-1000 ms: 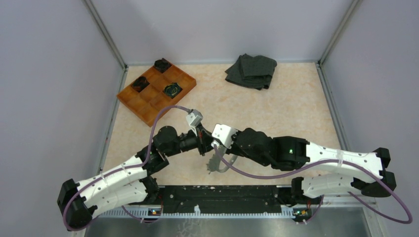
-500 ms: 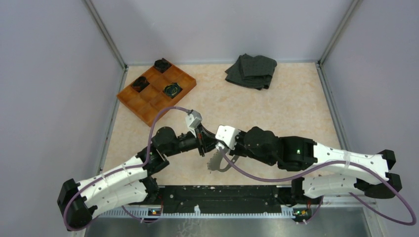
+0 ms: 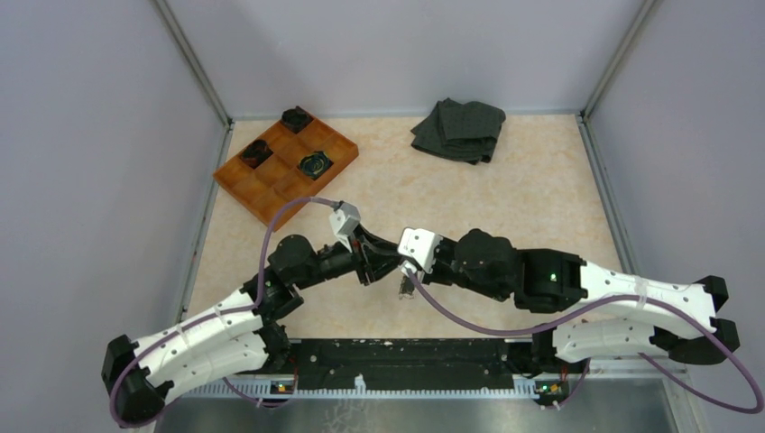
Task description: Remove the keys from the keyring
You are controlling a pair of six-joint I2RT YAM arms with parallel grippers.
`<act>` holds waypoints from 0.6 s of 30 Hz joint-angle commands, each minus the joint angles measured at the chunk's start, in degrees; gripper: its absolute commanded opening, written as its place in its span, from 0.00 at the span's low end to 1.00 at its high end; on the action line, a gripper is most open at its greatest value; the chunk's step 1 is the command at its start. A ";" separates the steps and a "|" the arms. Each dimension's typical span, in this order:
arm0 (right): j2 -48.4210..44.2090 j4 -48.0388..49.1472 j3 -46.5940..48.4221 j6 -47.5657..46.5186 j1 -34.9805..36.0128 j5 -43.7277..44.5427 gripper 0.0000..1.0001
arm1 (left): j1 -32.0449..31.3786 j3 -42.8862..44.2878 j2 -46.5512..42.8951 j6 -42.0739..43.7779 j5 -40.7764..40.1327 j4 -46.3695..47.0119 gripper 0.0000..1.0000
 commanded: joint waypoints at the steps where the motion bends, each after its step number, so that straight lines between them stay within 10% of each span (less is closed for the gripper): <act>1: -1.38 5.23 0.50 -0.69 -0.75 0.99 0.00 | -0.29 -0.50 -3.00 3.27 -4.12 -2.42 0.37; 18: 3.58 3.48 3.23 0.66 -0.72 4.87 0.00 | -0.37 -1.23 -6.13 12.34 3.14 0.34 0.41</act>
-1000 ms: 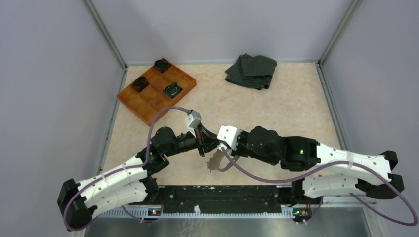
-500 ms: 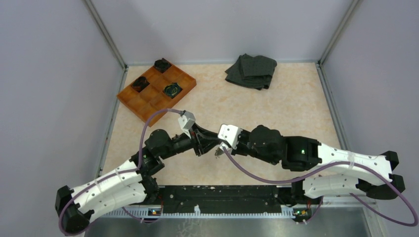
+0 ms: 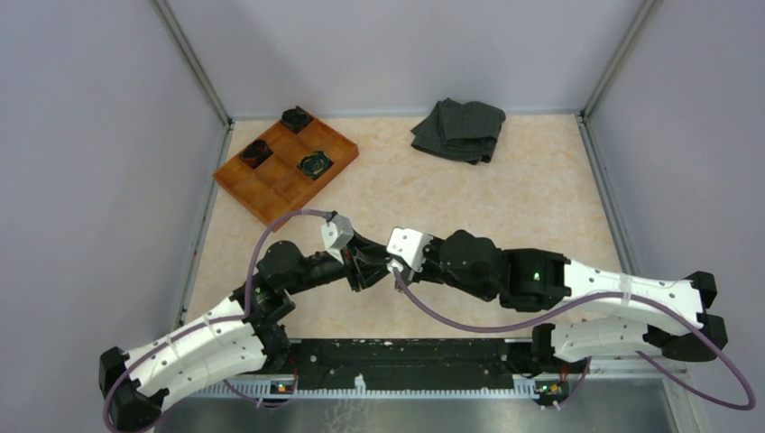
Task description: Remove the keys from the keyring
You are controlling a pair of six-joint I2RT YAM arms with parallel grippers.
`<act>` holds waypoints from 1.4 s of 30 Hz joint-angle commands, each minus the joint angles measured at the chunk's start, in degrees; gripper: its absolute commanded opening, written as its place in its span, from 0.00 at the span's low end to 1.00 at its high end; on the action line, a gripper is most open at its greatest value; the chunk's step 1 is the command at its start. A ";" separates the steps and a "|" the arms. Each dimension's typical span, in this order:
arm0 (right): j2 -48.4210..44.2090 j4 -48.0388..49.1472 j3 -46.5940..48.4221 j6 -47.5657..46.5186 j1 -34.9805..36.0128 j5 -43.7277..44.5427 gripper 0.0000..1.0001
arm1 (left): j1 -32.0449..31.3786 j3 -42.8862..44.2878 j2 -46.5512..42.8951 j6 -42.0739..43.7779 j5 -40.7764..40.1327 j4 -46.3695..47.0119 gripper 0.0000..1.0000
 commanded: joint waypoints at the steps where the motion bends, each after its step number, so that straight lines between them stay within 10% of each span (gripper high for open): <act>1: 1.10 2.04 3.60 1.24 -0.67 2.30 0.00 | -0.43 -0.16 0.56 4.32 1.25 4.48 0.41; 42: 6.15 -1.96 10.25 6.29 -1.42 4.85 0.00 | -6.85 -6.75 5.18 21.88 -15.39 24.05 0.31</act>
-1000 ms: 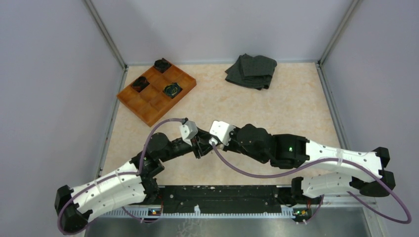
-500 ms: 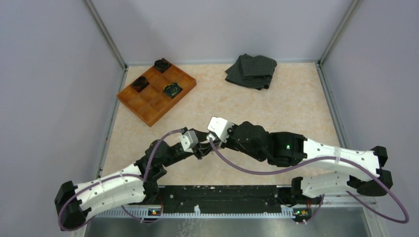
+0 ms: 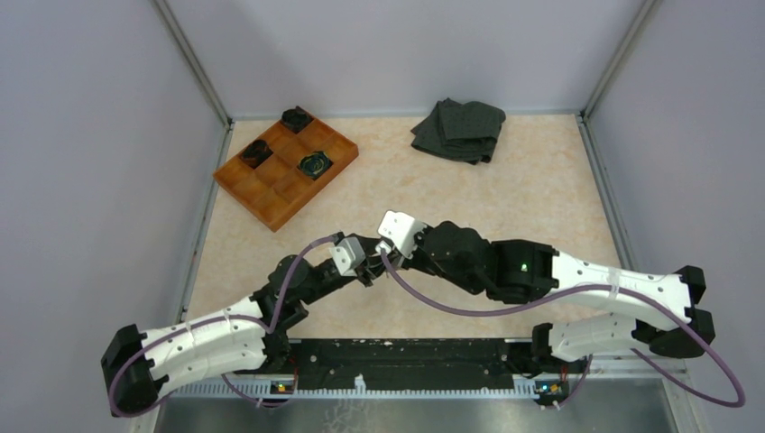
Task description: Remove the keys from the keyring
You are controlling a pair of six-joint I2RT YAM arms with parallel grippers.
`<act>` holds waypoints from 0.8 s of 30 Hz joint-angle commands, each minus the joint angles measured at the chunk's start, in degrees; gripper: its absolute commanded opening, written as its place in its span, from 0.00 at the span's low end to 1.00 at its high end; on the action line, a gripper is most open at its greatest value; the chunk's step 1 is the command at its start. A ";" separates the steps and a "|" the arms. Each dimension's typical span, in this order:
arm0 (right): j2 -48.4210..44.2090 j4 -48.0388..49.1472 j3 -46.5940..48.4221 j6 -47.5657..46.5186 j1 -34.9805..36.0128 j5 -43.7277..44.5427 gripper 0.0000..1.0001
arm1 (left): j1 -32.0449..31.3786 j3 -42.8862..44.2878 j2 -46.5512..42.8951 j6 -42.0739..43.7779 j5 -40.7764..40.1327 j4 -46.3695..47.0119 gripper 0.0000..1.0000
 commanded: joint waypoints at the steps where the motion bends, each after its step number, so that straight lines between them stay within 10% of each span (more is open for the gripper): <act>1: 0.17 1.23 4.12 1.27 -0.68 0.03 0.00 | -0.26 0.59 0.22 0.69 -1.47 5.09 0.31; 14: 1.11 0.71 5.13 1.54 -0.68 -0.82 0.00 | -0.30 1.08 1.67 0.84 -0.53 5.77 0.28; 24: 1.09 -1.05 5.47 1.60 -1.24 2.16 0.00 | -0.30 1.34 1.69 1.53 -1.39 4.10 0.00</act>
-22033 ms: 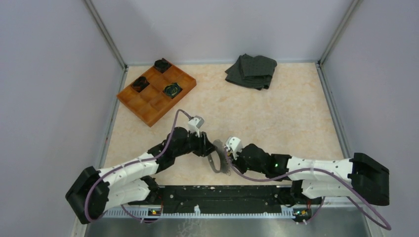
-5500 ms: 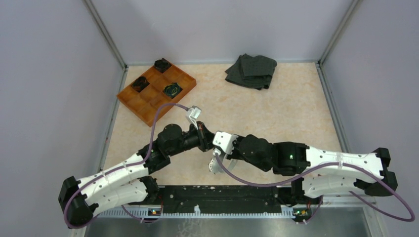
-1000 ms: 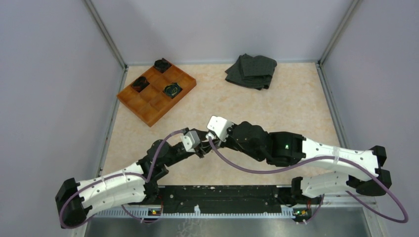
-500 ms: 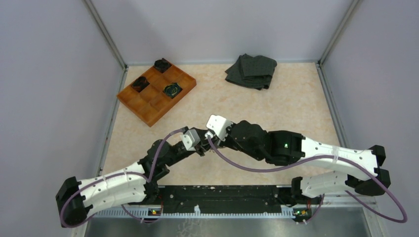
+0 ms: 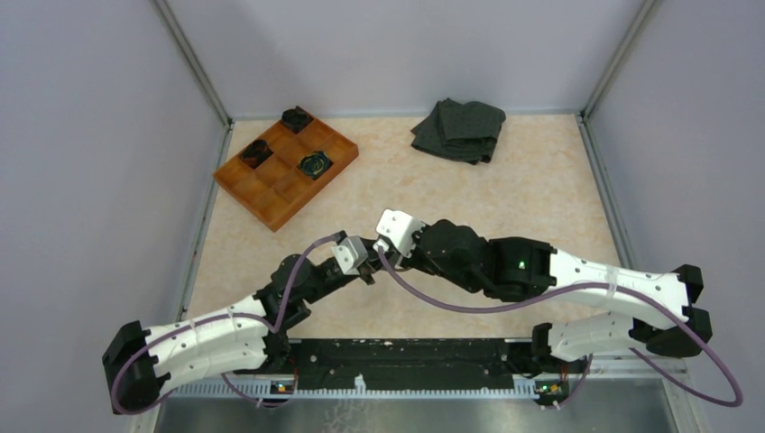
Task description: Remove the keys from the keyring
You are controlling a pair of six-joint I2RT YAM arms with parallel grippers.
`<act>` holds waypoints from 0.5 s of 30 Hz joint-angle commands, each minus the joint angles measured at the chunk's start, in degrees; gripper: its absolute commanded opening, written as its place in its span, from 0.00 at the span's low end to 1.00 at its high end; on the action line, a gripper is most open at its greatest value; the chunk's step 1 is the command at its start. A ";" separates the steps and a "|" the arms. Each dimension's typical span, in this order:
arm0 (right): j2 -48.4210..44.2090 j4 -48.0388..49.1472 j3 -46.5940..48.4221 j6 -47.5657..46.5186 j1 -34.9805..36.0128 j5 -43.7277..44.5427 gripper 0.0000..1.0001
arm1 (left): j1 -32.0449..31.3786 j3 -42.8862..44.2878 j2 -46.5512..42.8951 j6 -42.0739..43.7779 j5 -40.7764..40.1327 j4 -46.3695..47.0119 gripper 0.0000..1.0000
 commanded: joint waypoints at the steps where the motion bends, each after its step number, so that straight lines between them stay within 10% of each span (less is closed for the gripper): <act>1: -0.12 1.24 3.40 0.78 -1.42 2.68 0.00 | -0.20 1.36 -0.17 0.96 0.01 1.51 0.00; 15: 0.53 -1.35 2.64 3.24 -9.42 0.45 0.00 | -0.46 0.17 -1.28 2.01 1.50 1.91 0.00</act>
